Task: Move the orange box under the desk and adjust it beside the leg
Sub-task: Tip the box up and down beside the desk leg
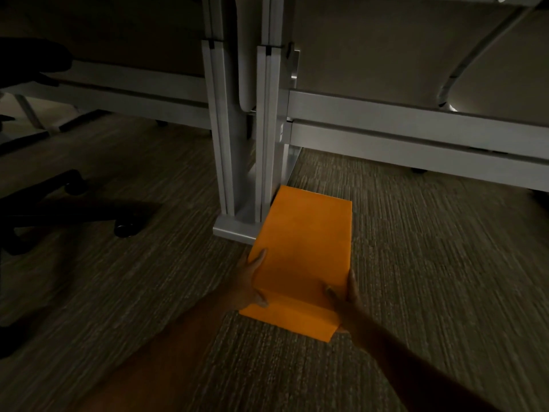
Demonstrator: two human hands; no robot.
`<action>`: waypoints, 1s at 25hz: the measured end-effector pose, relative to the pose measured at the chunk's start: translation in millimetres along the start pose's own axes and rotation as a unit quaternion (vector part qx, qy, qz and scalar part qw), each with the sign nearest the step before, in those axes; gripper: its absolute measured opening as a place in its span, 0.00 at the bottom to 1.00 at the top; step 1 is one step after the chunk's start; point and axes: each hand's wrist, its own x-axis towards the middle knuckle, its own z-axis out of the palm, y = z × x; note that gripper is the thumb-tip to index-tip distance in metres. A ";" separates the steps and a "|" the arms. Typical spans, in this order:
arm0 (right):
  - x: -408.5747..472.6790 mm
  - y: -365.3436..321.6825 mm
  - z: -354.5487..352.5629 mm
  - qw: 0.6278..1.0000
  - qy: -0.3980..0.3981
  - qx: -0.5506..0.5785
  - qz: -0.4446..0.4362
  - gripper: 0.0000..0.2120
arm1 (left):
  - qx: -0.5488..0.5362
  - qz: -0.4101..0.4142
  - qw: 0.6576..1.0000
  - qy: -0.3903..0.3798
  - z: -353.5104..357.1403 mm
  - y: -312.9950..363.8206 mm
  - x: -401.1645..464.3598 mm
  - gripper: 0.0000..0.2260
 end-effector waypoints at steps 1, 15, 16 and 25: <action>0.4 -2.6 -0.4 1.000 0.001 -0.005 -0.003 0.50 | 0.000 0.003 1.000 -0.001 0.3 -0.8 1.1 0.63; 7.0 -23.3 -1.4 0.993 0.035 -0.113 -0.018 0.46 | -0.046 -0.030 0.998 -0.023 -2.6 10.3 11.6 0.58; 6.0 -22.7 1.1 0.984 0.053 -0.168 -0.039 0.44 | -0.050 -0.031 0.998 -0.016 -2.4 11.2 11.8 0.55; 7.3 -7.4 -12.0 0.863 -0.049 -0.495 -0.087 0.63 | -0.059 -0.007 0.998 0.003 8.1 3.1 1.2 0.62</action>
